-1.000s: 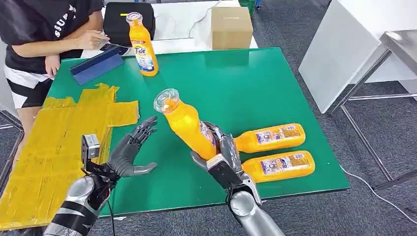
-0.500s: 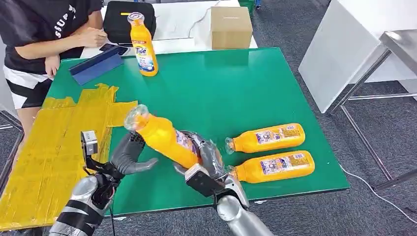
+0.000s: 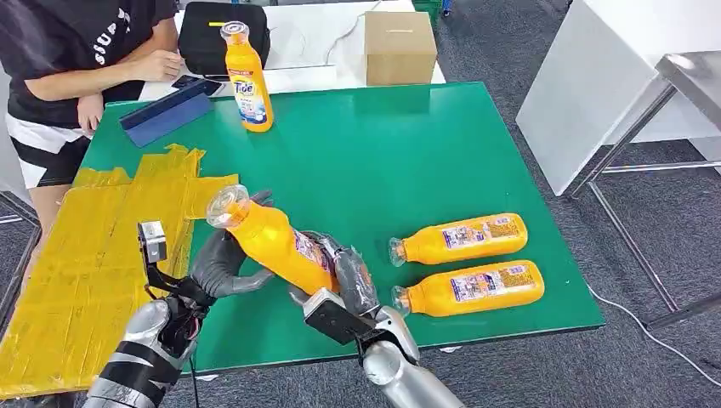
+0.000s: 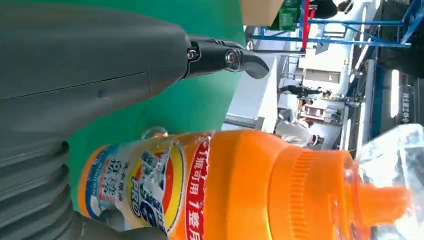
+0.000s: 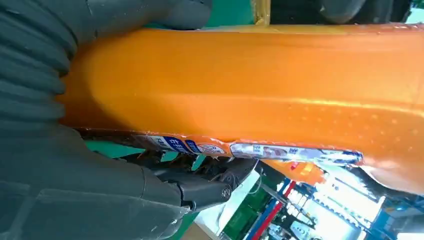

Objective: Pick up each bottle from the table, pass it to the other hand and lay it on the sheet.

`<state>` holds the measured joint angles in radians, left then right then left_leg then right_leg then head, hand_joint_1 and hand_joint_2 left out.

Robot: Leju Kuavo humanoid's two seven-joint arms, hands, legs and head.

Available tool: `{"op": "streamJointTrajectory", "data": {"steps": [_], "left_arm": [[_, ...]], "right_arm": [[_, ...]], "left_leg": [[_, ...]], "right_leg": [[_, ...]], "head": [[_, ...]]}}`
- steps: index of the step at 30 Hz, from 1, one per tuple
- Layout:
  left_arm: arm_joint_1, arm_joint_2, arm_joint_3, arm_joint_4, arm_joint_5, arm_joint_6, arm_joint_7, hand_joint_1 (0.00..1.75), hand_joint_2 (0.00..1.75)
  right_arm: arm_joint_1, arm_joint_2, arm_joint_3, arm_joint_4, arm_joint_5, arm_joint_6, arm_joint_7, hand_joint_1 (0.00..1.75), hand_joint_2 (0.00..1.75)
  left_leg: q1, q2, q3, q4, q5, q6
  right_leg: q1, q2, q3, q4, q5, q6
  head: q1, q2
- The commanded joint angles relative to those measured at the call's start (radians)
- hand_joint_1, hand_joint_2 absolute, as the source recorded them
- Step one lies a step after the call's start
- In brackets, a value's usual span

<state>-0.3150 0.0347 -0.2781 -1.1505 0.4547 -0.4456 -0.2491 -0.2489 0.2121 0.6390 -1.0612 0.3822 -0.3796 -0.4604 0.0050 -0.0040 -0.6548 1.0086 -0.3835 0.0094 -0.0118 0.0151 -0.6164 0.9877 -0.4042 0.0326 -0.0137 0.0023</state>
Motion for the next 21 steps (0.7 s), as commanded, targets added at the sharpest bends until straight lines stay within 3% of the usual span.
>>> {"op": "streamJointTrajectory", "data": {"steps": [1,10,14,21], "left_arm": [[-0.061,-0.018,-0.045,0.084,0.019,-0.007,-0.001,0.0,1.75],[-0.045,-0.021,-0.079,0.045,0.019,-0.01,-0.005,0.0,1.75],[-0.04,-0.021,-0.094,0.031,0.011,-0.006,-0.007,0.0,1.75],[-0.04,-0.021,-0.096,0.029,0.011,-0.008,-0.008,0.0,1.75]], "right_arm": [[-0.088,0.018,0.03,0.238,-0.001,-0.034,-0.001,1.75,1.75],[-0.113,0.023,-0.03,0.3,-0.041,-0.051,-0.019,1.75,1.75],[-0.116,0.021,-0.048,0.297,-0.048,-0.047,-0.02,1.75,1.75],[-0.115,0.022,-0.053,0.294,-0.049,-0.054,-0.02,1.75,1.75]], "left_leg": [[0.0,-0.001,0.004,-0.001,-0.001,0.0],[0.0,-0.001,0.008,-0.001,-0.003,-0.001],[0.0,-0.001,0.002,0.0,0.0,0.0],[0.0,-0.001,0.003,0.0,-0.001,0.0]], "right_leg": [[0.0,-0.003,0.005,-0.001,-0.001,-0.001],[0.001,-0.003,0.009,-0.001,-0.003,-0.002],[0.0,-0.002,0.002,0.0,-0.001,-0.001],[0.0,-0.002,0.004,0.0,-0.001,-0.001]], "head": [[0.0,0.0],[0.0,0.0],[0.0,0.0],[0.0,0.0]]}}
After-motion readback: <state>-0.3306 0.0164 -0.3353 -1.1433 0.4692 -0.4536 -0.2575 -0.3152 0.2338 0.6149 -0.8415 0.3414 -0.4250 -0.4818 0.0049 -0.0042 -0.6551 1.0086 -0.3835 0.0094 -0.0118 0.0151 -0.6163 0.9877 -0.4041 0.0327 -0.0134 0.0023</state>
